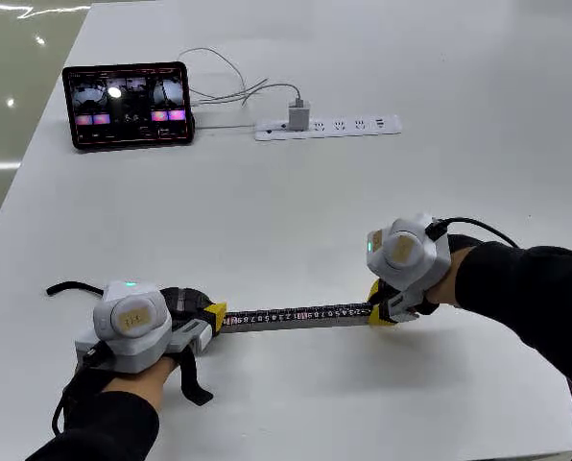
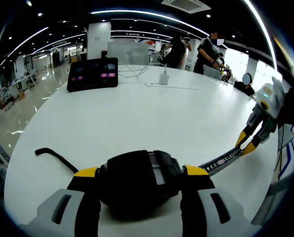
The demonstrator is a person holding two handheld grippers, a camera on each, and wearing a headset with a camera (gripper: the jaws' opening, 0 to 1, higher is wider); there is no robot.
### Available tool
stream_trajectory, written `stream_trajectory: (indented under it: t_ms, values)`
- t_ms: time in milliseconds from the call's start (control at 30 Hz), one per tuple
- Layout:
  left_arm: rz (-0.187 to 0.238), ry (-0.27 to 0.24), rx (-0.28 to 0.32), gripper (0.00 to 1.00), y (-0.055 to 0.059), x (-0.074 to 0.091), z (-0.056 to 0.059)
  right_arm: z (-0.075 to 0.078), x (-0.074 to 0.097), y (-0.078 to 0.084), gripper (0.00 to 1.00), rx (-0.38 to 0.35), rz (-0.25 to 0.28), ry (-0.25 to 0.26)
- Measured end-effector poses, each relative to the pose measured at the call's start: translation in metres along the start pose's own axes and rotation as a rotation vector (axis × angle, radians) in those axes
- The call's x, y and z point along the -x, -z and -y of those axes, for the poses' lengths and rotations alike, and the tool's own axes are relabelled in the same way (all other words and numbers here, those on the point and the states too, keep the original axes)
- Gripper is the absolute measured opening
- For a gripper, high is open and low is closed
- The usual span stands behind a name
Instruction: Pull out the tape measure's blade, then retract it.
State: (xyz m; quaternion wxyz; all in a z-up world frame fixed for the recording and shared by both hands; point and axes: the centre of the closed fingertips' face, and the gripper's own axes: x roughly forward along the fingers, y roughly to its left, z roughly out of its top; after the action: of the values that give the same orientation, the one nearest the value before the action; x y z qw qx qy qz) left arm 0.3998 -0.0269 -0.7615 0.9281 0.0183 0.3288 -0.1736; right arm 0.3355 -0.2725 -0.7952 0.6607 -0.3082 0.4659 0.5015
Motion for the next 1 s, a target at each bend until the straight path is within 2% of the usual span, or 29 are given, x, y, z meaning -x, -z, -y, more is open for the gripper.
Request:
stream_trajectory:
  t_ms: [1000]
  values:
    - [-0.005,0.002,0.000,0.61,0.0000,-0.0003,-0.0002,0.0009,-0.0046,-0.0089,0.09,0.036,-0.008,-0.010]
